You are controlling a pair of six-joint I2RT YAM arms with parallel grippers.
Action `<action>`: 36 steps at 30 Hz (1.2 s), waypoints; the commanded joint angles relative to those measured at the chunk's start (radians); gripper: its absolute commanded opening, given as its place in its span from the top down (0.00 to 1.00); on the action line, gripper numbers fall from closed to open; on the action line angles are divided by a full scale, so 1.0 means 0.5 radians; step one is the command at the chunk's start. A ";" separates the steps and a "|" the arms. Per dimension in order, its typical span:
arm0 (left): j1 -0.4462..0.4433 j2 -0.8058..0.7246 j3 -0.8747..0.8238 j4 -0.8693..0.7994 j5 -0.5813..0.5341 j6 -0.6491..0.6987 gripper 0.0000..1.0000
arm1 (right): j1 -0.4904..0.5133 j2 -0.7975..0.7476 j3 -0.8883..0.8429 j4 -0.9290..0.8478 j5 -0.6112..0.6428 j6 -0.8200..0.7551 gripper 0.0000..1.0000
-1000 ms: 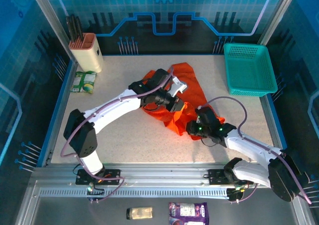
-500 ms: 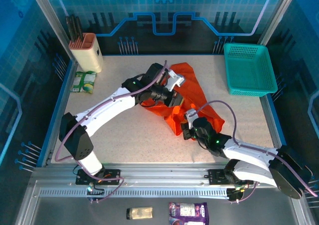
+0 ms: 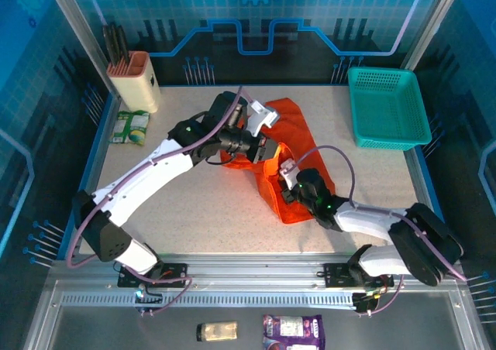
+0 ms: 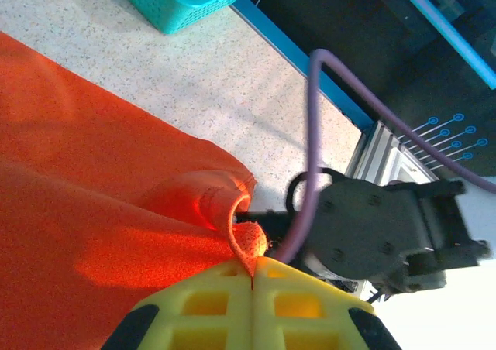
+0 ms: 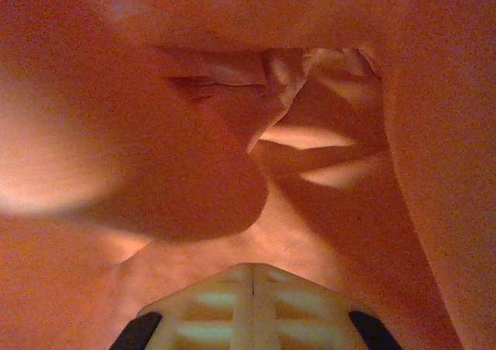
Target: Fold the inside-out t-shirt
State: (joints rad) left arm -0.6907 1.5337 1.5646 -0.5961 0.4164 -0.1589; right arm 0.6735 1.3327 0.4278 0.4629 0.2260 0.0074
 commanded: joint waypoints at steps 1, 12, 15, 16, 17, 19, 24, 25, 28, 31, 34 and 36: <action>0.007 -0.071 0.076 -0.050 0.061 -0.024 1.00 | -0.024 0.157 0.116 0.239 -0.067 0.070 0.98; 0.007 -0.104 0.144 -0.152 0.113 0.008 1.00 | -0.124 0.668 0.435 0.501 0.080 0.369 0.95; 0.009 -0.131 0.135 -0.181 0.103 0.014 1.00 | -0.236 0.683 0.449 0.504 0.015 0.494 0.92; 0.008 -0.137 0.130 -0.182 0.117 0.013 1.00 | -0.263 0.689 0.464 0.498 -0.010 0.525 0.90; 0.009 -0.140 0.131 -0.182 0.125 0.008 1.00 | -0.275 0.694 0.480 0.494 -0.029 0.543 0.87; 0.007 -0.134 0.131 -0.166 0.151 0.002 1.00 | -0.285 0.719 0.536 0.461 -0.058 0.600 0.78; 0.005 -0.107 0.150 -0.102 0.220 -0.031 1.00 | -0.269 0.853 0.691 0.424 -0.246 0.810 0.64; 0.004 -0.104 0.158 -0.084 0.234 -0.042 1.00 | -0.254 0.891 0.726 0.427 -0.275 0.847 0.60; 0.001 -0.098 0.182 -0.055 0.256 -0.066 1.00 | -0.190 1.015 0.852 0.384 -0.302 0.907 0.47; 0.002 -0.102 0.202 -0.044 0.268 -0.082 1.00 | -0.129 1.145 1.037 0.211 -0.298 0.934 0.38; -0.001 -0.123 0.212 -0.036 0.267 -0.095 1.00 | -0.092 1.280 1.210 -0.017 -0.256 0.957 0.29; 0.001 -0.150 0.210 -0.032 0.269 -0.105 1.00 | -0.094 1.368 1.329 -0.200 -0.257 0.999 0.25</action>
State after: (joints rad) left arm -0.6907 1.4982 1.6341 -0.6445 0.4953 -0.1864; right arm 0.6270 1.9594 1.0252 0.5220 0.0948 0.4591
